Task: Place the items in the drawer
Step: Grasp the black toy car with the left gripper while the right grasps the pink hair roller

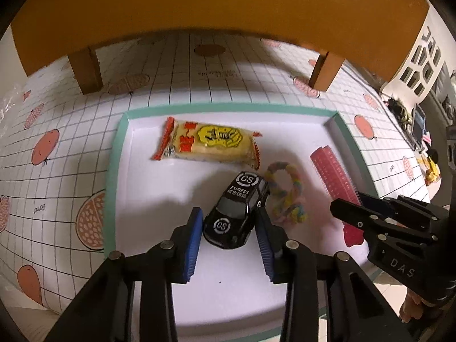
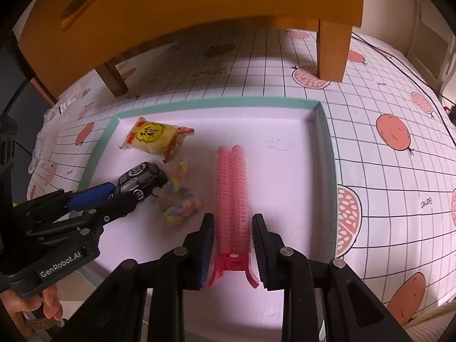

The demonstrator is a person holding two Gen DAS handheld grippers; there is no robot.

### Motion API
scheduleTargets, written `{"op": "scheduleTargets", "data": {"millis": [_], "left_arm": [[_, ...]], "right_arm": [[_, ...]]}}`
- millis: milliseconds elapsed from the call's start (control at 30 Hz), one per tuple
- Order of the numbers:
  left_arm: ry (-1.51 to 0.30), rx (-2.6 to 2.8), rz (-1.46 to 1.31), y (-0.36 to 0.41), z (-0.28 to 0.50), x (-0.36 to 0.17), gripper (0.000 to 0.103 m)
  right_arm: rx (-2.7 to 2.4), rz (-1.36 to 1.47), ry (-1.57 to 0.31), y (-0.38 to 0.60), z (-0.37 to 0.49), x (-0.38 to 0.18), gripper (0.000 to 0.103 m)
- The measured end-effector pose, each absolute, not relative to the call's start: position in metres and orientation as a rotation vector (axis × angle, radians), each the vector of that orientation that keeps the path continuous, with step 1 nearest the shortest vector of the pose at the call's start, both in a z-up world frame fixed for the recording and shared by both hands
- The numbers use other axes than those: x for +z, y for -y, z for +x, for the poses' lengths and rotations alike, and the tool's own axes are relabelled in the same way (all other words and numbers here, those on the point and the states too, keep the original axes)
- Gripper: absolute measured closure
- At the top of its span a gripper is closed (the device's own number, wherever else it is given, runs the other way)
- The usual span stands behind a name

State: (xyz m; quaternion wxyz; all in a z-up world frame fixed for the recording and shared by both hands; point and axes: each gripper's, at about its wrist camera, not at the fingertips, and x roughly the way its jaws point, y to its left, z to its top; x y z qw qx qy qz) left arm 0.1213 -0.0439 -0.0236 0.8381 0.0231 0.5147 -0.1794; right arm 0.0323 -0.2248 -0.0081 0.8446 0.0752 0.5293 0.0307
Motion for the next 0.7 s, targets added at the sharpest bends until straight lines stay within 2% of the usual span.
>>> {"op": "scheduleTargets", "data": {"millis": [200, 700], "left_arm": [[-1.072, -0.375, 0.037, 0.04, 0.118, -0.014, 0.067], [-1.159, -0.391, 0.078, 0.053, 0.119, -0.037, 0.069]], "right_arm": [[0.066, 0.161, -1.099, 0.224, 0.028, 0.001, 0.074], [0.041, 0.183, -1.154, 0.231, 0.028, -0.013, 0.074]]}}
